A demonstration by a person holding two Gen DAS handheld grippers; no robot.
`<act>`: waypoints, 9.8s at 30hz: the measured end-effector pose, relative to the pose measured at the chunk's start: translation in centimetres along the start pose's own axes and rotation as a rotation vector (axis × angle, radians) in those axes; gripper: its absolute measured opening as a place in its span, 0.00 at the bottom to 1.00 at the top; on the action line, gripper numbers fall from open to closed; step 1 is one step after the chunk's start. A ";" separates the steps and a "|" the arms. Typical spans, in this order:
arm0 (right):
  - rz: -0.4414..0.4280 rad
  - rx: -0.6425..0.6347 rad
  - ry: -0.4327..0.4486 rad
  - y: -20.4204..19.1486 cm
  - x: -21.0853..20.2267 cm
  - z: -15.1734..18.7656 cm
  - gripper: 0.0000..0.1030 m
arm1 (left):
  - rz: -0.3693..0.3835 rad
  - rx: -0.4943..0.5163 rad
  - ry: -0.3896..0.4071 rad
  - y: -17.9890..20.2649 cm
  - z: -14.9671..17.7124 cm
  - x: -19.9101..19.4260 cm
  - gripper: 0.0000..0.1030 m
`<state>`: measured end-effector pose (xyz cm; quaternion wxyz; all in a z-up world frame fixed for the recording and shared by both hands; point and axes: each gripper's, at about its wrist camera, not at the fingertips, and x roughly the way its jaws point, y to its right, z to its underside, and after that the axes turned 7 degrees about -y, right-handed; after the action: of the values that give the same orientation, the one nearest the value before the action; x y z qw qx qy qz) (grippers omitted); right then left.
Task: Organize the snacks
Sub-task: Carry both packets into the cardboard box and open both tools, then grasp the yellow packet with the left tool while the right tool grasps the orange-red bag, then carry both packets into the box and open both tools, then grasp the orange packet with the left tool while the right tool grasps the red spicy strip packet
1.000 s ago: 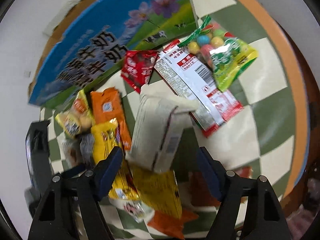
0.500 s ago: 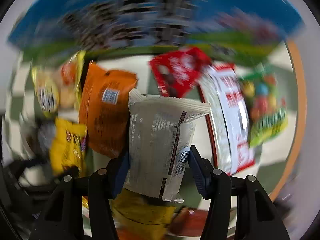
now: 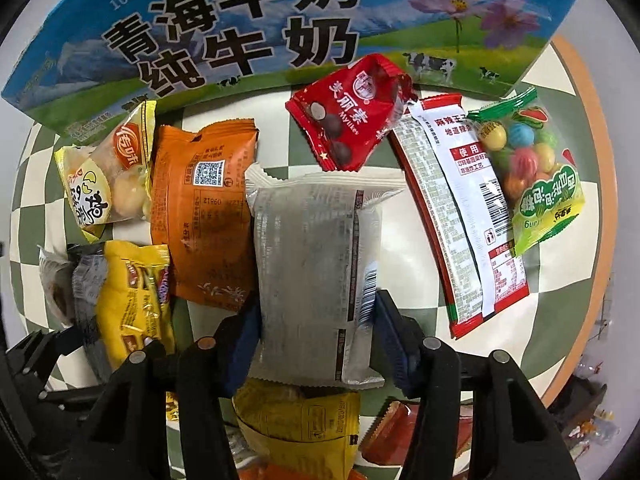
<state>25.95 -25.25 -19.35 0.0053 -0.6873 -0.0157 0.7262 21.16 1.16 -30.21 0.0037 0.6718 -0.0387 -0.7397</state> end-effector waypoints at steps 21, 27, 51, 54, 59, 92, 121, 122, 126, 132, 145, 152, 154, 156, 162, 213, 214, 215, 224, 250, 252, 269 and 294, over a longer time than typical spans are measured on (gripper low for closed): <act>-0.304 -0.237 0.240 6.7 -19.1 -2.9 0.55 | 0.171 -0.059 0.299 5.2 -4.4 -22.2 0.79; -0.302 -0.232 0.292 8.4 -21.8 -10.0 0.55 | 0.180 -0.036 0.280 6.9 -13.6 -24.1 0.79; -0.213 -0.183 -0.013 7.9 -7.4 -28.5 0.96 | 0.100 -0.050 -0.012 8.1 -30.1 -13.3 0.92; -0.188 -0.196 -0.021 8.3 -7.6 -28.0 0.96 | 0.082 -0.044 0.005 8.0 -29.5 -14.0 0.94; -0.163 -0.180 -0.027 7.8 -8.4 -27.2 0.96 | 0.009 -0.053 0.077 8.2 -27.3 -15.6 0.94; -0.176 -0.079 0.327 7.5 -22.9 -7.3 0.96 | -0.010 -0.086 0.454 5.1 -5.9 -25.9 0.94; -0.162 0.130 -0.101 17.5 -5.9 12.2 0.88 | -0.290 0.949 0.077 21.8 7.8 -2.4 0.80; -0.162 0.135 -0.100 17.7 -5.9 12.2 0.88 | -0.275 0.933 0.058 22.1 7.3 -2.1 0.64; -0.190 0.156 -0.102 18.0 -6.1 12.8 0.88 | -0.197 0.752 0.027 20.7 4.7 -2.5 0.54; -0.426 0.202 -0.257 15.8 -3.5 14.7 0.88 | -0.083 0.391 -0.077 14.8 1.4 -2.5 0.54; -0.380 0.135 -0.377 8.9 3.1 14.5 0.53 | 0.054 0.108 -0.134 7.2 -1.7 -2.7 0.55; -0.172 -0.112 -0.134 7.0 -3.6 12.2 0.47 | 0.164 0.040 -0.195 3.8 -0.9 -1.4 0.59; -0.144 -0.138 -0.101 7.5 -4.1 10.8 0.47 | 0.166 0.048 -0.202 4.0 0.0 -0.8 0.60; -0.134 -0.143 -0.073 7.8 -4.5 8.5 0.50 | 0.140 0.078 -0.214 4.5 -0.2 -0.6 0.61; -0.196 -0.069 -0.099 9.3 -4.3 6.8 0.62 | -0.004 0.111 -0.150 6.3 0.4 -0.1 0.52; -0.331 -0.052 0.090 5.4 -7.8 5.8 0.48 | 0.079 -0.008 0.019 -1.3 2.6 -9.3 0.45; -0.348 -0.040 0.106 5.8 -8.9 5.3 0.48 | 0.098 -0.002 0.041 -1.2 2.4 -10.8 0.45; -0.360 -0.031 0.117 6.4 -9.9 5.0 0.48 | 0.109 0.003 0.059 -1.1 2.2 -11.8 0.45; -0.458 0.031 0.286 10.7 -20.1 -1.0 0.48 | 0.202 0.050 0.272 4.9 -3.0 -24.1 0.45; -0.149 0.057 0.091 10.4 -11.9 -29.3 0.95 | 0.006 -0.048 0.062 3.6 -29.8 -15.4 0.90; -0.142 0.038 0.085 10.1 -11.6 -29.2 0.95 | 0.020 -0.053 0.058 3.6 -29.2 -15.2 0.90; -0.147 -0.028 0.110 8.8 -12.9 -23.2 0.95 | 0.012 -0.058 0.146 4.5 -22.0 -16.8 0.90; -0.217 -0.089 0.373 8.4 -24.4 -7.6 0.95 | 0.023 -0.037 0.434 6.2 -6.4 -25.4 0.90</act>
<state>35.01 -34.24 4.32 0.0558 -0.8036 -0.1204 0.5802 29.65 -3.86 -5.23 0.0325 0.8145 -0.0311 -0.5784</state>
